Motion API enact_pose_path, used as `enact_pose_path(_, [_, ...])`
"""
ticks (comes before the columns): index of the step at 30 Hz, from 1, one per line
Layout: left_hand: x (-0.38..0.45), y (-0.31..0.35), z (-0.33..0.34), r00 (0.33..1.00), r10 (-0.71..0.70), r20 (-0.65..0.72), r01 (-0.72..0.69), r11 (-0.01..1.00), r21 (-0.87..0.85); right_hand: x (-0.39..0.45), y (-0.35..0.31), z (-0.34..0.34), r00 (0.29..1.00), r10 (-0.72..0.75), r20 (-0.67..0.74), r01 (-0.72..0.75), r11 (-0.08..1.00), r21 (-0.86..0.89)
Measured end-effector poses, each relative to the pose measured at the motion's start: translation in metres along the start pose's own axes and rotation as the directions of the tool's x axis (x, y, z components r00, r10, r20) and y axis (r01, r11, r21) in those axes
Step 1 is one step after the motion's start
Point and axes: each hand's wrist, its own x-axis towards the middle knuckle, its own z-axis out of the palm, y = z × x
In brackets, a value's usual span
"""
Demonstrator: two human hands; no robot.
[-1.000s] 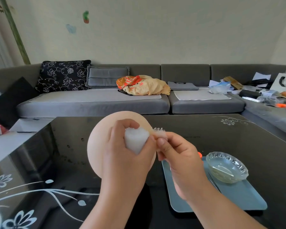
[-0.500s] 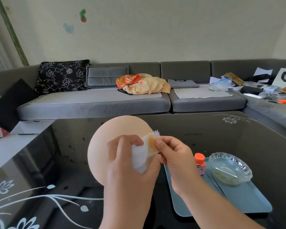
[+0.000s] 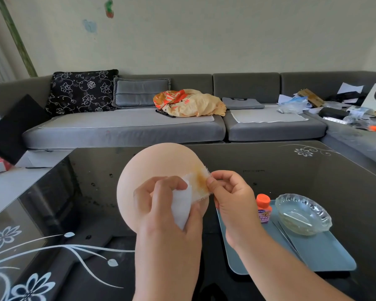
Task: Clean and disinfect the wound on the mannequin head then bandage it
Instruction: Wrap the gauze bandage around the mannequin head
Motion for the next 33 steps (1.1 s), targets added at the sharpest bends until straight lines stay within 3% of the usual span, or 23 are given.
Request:
enact_pose_path(4, [0.000, -0.002, 0.000, 1.000, 0.002, -0.004, -0.002, 1.000, -0.001, 0.002, 0.000, 0.002, 0.998, -0.068, -0.004, 0.068, 0.998, -0.017])
enact_pose_path(14, [-0.004, -0.004, -0.004, 0.999, -0.044, 0.014, 0.044, 0.998, 0.040, -0.001, 0.007, 0.006, 0.962, -0.269, 0.034, 0.269, 0.929, -0.256])
enact_pose_path(33, [0.004, -0.020, -0.022, 0.988, -0.147, -0.035, 0.150, 0.985, 0.084, 0.000, 0.019, 0.011, 0.933, -0.357, 0.053, 0.346, 0.845, -0.407])
